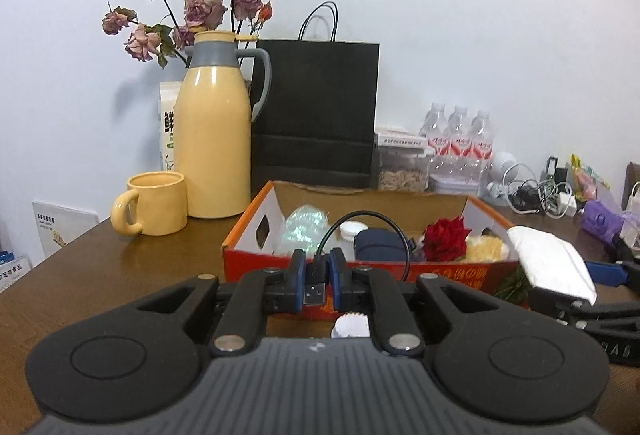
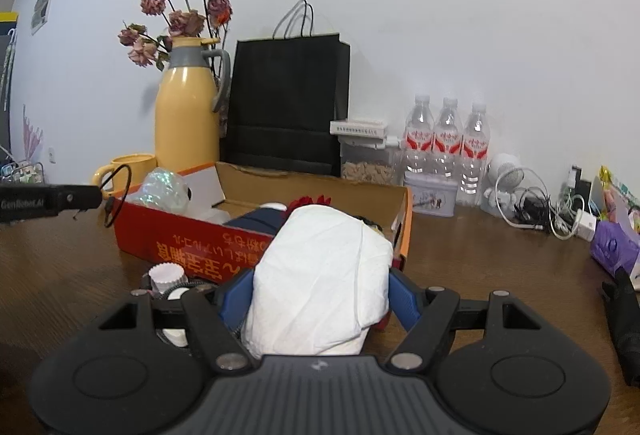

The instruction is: Organize objects

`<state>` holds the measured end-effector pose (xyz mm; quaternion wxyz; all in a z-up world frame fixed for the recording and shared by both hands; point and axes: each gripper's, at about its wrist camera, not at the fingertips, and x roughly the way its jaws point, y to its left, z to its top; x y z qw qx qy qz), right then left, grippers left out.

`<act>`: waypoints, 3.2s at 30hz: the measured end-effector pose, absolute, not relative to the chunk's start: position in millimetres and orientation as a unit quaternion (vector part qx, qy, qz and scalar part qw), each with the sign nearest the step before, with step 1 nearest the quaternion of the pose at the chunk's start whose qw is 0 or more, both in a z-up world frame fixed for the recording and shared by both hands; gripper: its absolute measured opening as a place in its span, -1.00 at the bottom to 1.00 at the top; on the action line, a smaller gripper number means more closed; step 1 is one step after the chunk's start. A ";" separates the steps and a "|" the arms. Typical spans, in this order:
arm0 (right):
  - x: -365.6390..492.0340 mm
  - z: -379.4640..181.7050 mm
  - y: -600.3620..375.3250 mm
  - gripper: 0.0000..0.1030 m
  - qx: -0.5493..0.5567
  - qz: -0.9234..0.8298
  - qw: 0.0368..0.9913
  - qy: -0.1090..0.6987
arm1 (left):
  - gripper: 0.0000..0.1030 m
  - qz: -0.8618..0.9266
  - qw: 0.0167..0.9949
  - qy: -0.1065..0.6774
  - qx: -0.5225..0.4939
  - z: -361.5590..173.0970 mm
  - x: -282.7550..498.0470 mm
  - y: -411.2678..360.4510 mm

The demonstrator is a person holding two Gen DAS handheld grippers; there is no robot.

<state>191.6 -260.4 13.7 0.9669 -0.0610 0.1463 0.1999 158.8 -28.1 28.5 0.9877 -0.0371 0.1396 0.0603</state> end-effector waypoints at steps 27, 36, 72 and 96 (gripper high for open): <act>310.8 43.2 -173.6 0.37 -0.063 0.213 0.961 0.163 | -0.75 0.077 0.986 0.143 -0.047 64.2 295.6 -26.7; 315.3 40.8 -178.9 0.37 -0.058 0.210 0.961 0.169 | -0.74 0.079 0.984 0.157 -0.037 54.4 304.0 -28.7; 305.2 48.7 -181.6 1.00 -0.062 0.188 0.966 0.168 | 1.00 0.081 0.987 0.124 -0.057 68.4 282.1 -24.4; 221.5 28.8 -209.4 1.00 -0.087 0.205 0.960 0.169 | 1.00 0.053 0.991 0.119 -0.035 39.2 198.7 -21.2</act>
